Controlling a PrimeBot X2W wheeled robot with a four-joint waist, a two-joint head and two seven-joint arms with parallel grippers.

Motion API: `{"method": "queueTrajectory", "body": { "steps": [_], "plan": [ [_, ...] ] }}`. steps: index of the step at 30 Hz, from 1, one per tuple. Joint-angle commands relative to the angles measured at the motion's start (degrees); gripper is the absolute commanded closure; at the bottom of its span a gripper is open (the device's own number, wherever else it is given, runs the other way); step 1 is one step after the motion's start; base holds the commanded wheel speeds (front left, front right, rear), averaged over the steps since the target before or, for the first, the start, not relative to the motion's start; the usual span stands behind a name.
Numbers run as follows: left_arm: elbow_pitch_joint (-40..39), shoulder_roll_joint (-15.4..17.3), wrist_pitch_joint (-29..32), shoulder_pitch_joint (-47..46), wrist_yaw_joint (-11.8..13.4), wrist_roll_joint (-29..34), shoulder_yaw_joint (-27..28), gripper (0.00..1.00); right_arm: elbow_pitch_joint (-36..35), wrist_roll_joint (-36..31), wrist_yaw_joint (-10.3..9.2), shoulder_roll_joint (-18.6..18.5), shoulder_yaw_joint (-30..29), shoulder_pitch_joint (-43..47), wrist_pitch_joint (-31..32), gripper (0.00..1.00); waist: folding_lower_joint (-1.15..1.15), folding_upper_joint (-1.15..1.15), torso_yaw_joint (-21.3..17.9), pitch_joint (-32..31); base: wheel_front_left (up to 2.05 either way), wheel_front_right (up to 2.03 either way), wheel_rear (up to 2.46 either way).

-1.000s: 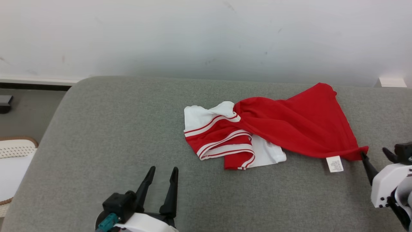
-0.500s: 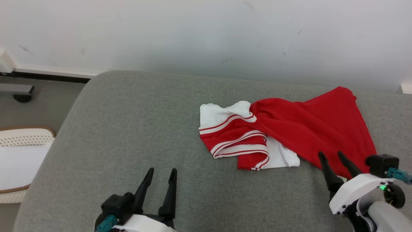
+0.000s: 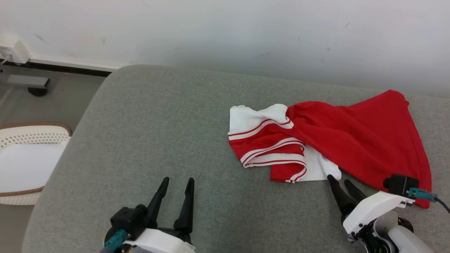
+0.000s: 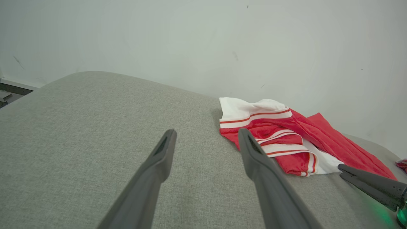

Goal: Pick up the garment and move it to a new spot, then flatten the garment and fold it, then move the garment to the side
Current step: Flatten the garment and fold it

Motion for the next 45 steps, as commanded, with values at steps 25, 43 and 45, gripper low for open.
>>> {"method": "queueTrajectory", "body": {
  "steps": [25, 43, 45],
  "plan": [
    [0.13, 0.25, 0.02, 1.05, 0.54, 0.01, 1.64, 0.00, -11.36, -0.71, 0.00, -3.86, 3.59, 1.50, 12.49, 1.00, 0.00, 0.00, -1.50, -2.06, 0.00, 0.00, 0.00],
    [0.59, 0.24, 0.02, 2.40, -0.33, 1.90, 3.83, 0.00, -33.30, 3.27, 0.00, -3.34, 8.14, 19.52, 29.42, 0.00, 0.00, 0.00, -3.25, -5.46, 0.00, 0.00, 0.00],
    [0.65, 0.25, 0.02, 2.53, -0.38, 2.02, 4.03, 0.00, -32.73, 2.13, 0.00, -2.94, 7.18, 19.80, 30.17, 0.00, 0.00, 0.00, -3.56, -5.51, 0.00, 0.00, 0.00]
  ]
}}
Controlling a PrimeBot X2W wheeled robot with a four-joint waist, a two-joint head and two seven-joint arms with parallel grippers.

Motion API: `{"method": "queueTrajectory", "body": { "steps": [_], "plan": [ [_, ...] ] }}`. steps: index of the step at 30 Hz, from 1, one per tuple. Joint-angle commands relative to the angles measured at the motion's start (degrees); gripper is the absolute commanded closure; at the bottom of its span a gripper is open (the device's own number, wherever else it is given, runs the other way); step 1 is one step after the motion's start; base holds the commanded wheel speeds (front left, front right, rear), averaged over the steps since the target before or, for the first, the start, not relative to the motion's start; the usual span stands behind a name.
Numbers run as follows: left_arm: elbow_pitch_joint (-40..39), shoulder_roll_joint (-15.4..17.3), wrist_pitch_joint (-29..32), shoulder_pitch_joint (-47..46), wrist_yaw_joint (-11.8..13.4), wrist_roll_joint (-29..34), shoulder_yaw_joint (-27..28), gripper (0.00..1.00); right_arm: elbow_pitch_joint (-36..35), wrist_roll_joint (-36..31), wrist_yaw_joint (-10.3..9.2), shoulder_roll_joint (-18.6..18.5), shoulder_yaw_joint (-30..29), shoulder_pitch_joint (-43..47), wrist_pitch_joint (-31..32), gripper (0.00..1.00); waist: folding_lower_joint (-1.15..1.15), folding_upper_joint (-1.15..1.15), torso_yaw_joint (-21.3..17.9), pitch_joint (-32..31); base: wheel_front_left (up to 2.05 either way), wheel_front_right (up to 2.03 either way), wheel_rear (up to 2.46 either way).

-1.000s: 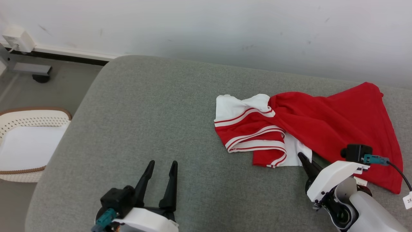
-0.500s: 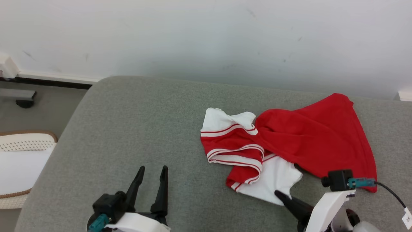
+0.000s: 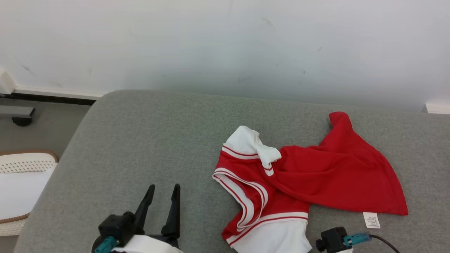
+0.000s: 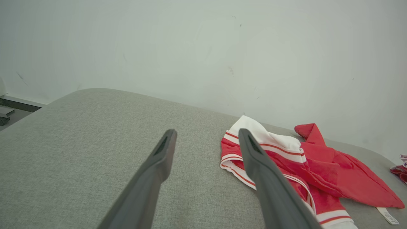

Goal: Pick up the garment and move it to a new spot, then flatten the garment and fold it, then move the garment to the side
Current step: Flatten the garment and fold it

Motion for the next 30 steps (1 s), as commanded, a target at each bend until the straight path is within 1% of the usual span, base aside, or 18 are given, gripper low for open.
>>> {"method": "queueTrajectory", "body": {
  "steps": [1, 5, 11, 13, 16, 21, 26, 30],
  "plan": [
    [0.01, 0.24, 0.02, 0.76, -0.16, 0.64, 0.30, 0.00, 0.05, -1.08, 0.03, 0.09, -1.41, 0.63, 0.20, 0.00, 0.00, 0.00, -0.39, -0.07, 0.00, 0.00, 0.00],
    [0.05, 0.25, 0.02, 1.01, -0.22, 1.11, 0.71, 0.00, -2.74, -2.03, 0.03, -0.55, -5.10, 0.83, -0.25, 0.00, 0.00, 0.00, -1.26, -0.32, 0.00, 0.00, 0.00],
    [-0.18, 0.24, 0.02, 1.14, -0.43, 1.53, 1.20, 0.00, -8.12, -4.00, 0.03, -3.21, -14.16, 3.12, -4.01, 0.00, 0.00, 0.00, -2.50, -0.33, 0.00, 0.00, 0.00],
    [-0.24, 0.25, 0.01, 1.23, -0.54, 1.73, 1.29, 0.00, -8.79, -5.11, 0.03, -3.82, -17.65, 4.18, -5.61, 0.00, 0.00, 0.00, -2.91, -0.23, 0.00, 0.00, 0.00],
    [-0.40, 0.24, 0.02, 1.22, -0.47, 1.83, 1.34, 0.00, -8.03, -8.78, 0.03, -4.71, -23.19, 5.66, -8.76, 0.00, 0.00, 0.00, -3.46, 0.06, 0.00, 0.00, 0.00],
    [-0.53, 0.25, 0.01, 0.90, -0.59, 2.01, 1.49, 0.00, -5.19, -17.66, 0.03, -2.63, -30.71, 6.74, -15.67, 0.00, 0.00, 0.00, -4.44, 0.65, 0.00, 0.00, 0.00],
    [-0.79, 0.25, 0.02, -0.04, -0.73, 2.31, 1.48, 0.00, -2.91, -26.36, 0.03, 0.35, -33.76, 5.35, -21.37, 0.00, 0.00, 0.00, -5.46, 1.37, 0.00, 0.00, 0.00],
    [0.20, 0.25, 0.02, -0.58, -1.11, 2.63, 0.94, 0.00, -1.47, -30.12, 0.02, 2.02, -34.80, 4.73, -23.30, 0.00, 0.00, 0.00, -6.12, 1.82, 0.00, 0.00, 0.00]
  ]
}}
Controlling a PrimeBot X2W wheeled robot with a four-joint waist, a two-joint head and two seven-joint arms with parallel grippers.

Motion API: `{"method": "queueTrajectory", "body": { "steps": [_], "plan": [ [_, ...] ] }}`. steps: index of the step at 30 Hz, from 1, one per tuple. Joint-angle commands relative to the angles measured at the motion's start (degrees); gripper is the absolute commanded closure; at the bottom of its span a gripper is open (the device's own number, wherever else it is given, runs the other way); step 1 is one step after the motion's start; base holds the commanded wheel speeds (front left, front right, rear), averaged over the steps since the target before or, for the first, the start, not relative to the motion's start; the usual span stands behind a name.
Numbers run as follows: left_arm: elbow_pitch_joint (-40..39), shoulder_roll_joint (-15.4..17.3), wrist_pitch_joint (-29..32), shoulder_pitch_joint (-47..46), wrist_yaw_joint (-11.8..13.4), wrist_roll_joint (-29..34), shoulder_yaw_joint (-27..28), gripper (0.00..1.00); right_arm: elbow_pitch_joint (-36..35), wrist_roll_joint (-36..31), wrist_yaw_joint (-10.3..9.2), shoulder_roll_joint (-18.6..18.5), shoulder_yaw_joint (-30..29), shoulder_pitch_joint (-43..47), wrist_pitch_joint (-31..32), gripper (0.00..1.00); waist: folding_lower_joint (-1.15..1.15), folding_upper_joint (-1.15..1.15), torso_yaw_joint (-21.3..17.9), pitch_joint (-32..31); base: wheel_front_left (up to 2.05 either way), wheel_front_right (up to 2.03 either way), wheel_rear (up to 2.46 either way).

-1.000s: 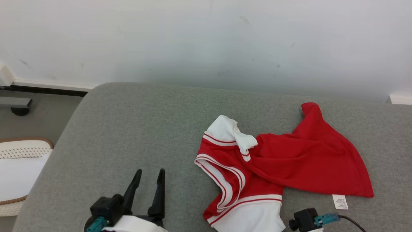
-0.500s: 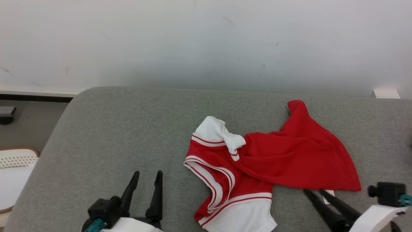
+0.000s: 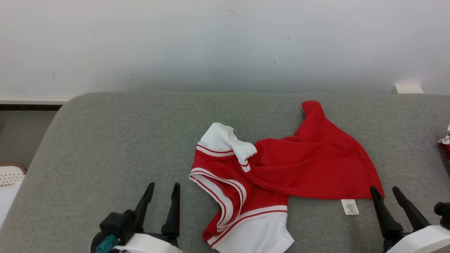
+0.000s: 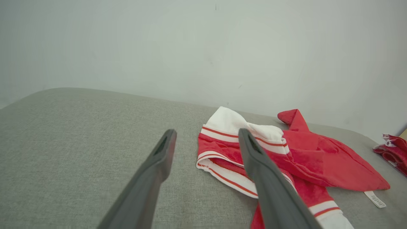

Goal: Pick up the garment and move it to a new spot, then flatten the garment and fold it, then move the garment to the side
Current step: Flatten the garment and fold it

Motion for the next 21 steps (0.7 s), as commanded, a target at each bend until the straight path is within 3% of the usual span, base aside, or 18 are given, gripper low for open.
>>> {"method": "queueTrajectory", "body": {
  "steps": [1, 9, 15, 21],
  "plan": [
    [1.65, 0.23, 0.02, -0.64, -0.58, 0.73, -1.05, 0.00, 0.58, -1.32, 0.03, 0.57, -0.61, -0.72, -0.92, 0.00, -0.01, 0.00, -0.33, 0.22, 0.00, 0.00, 0.00],
    [7.96, 0.67, 7.40, -5.90, -2.23, -1.41, -5.11, 0.00, 1.40, -3.65, 0.02, 2.45, -2.25, -1.77, -3.55, 0.00, -0.01, 0.00, -1.39, 0.66, 0.00, 0.00, 0.00],
    [11.15, 1.32, 14.37, -9.92, -1.45, -3.22, -3.71, 0.00, 1.93, -4.49, 0.03, 2.94, -2.18, -2.80, -4.44, 0.00, -0.01, 0.00, -3.25, 1.86, 0.00, 0.00, 0.00],
    [15.17, 4.22, 20.34, -14.48, -0.46, -3.14, -2.76, 0.00, 2.62, -4.33, 0.02, 3.68, -1.63, -3.94, -4.95, 0.00, -0.01, 0.00, -6.03, 3.82, 0.00, 0.00, 0.00]
  ]
}}
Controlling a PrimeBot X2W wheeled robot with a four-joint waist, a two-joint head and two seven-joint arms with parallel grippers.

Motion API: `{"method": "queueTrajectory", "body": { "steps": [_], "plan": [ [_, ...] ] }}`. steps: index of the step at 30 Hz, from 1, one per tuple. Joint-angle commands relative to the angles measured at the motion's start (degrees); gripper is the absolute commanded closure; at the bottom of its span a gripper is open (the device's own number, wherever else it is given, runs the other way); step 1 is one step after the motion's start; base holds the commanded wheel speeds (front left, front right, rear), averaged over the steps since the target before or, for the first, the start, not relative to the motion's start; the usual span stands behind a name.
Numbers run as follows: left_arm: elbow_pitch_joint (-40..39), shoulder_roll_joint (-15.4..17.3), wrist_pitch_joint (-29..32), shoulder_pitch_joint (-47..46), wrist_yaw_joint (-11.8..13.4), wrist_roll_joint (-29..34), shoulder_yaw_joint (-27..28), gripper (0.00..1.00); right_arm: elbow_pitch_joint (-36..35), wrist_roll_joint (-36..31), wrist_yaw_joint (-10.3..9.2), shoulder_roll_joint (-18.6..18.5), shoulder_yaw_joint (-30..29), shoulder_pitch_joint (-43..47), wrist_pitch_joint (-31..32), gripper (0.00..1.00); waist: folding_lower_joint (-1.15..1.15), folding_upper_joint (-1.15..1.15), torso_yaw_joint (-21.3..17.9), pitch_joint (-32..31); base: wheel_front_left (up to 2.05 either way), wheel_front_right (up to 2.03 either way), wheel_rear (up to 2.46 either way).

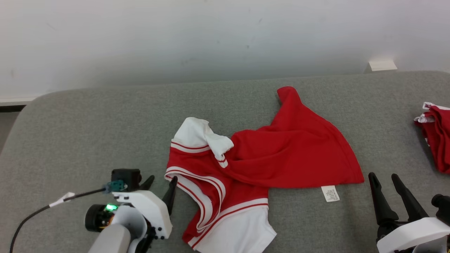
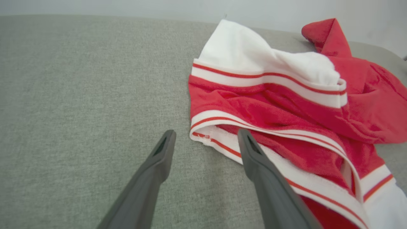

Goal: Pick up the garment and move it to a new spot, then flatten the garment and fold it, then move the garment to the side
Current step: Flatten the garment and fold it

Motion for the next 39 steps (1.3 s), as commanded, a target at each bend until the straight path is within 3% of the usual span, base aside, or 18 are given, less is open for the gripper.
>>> {"method": "queueTrajectory", "body": {
  "steps": [1, 7, 13, 14, 15, 18, 28, 39],
  "plan": [
    [1.15, 1.09, 1.38, -1.35, 0.03, 0.50, -0.04, 0.00, 0.37, -0.30, 0.01, 0.12, -0.13, -0.97, -0.26, 0.00, 0.00, 0.00, -1.31, 0.99, 0.00, 0.00, 0.00],
    [5.92, 4.45, 6.58, -5.10, -0.60, 0.93, -0.47, 0.00, 1.08, 0.22, 0.01, 0.34, 0.75, -2.13, -0.89, 0.00, 0.00, 0.00, -4.23, 2.41, 0.00, 0.00, 0.00],
    [9.36, 6.50, 7.01, -7.44, -1.05, 2.00, -1.39, 0.00, 2.05, 0.75, 0.02, 0.45, 1.44, -2.57, -1.55, 0.00, 0.00, 0.00, -6.38, 3.16, 0.00, 0.00, 0.00],
    [9.63, 6.57, 6.43, -7.73, -0.99, 2.00, -1.33, 0.04, 2.23, 0.74, 0.01, 0.44, 1.46, -2.67, -1.60, 0.00, 0.00, 0.00, -6.58, 3.16, 0.00, 0.00, 0.00],
    [9.82, 6.73, 5.98, -7.94, -0.89, 2.11, -1.32, 0.23, 2.41, 0.78, 0.01, 0.42, 1.46, -2.72, -1.70, 0.00, 0.00, 0.00, -6.75, 3.08, 0.00, 0.00, 0.00],
    [10.03, 7.14, 5.16, -8.32, -1.30, 2.24, -1.77, 0.98, 2.82, 0.97, 0.01, 0.32, 1.37, -2.60, -2.02, 0.00, 0.00, 0.00, -7.02, 2.75, 0.00, 0.00, 0.00],
    [8.89, 12.62, 5.54, -12.79, -3.03, 1.14, -2.13, 1.00, 2.54, 1.12, 0.01, 0.02, 1.19, -3.27, -2.18, 0.00, 0.00, 0.00, -7.32, 3.70, 0.00, 0.00, 0.00],
    [17.31, 23.65, 4.83, -24.07, -3.91, -6.32, -4.83, 1.00, 3.10, 1.31, 0.01, 0.68, 3.07, -5.93, -3.15, 0.00, 0.00, 0.00, -10.82, 8.25, 0.00, 0.00, 0.00]
  ]
}}
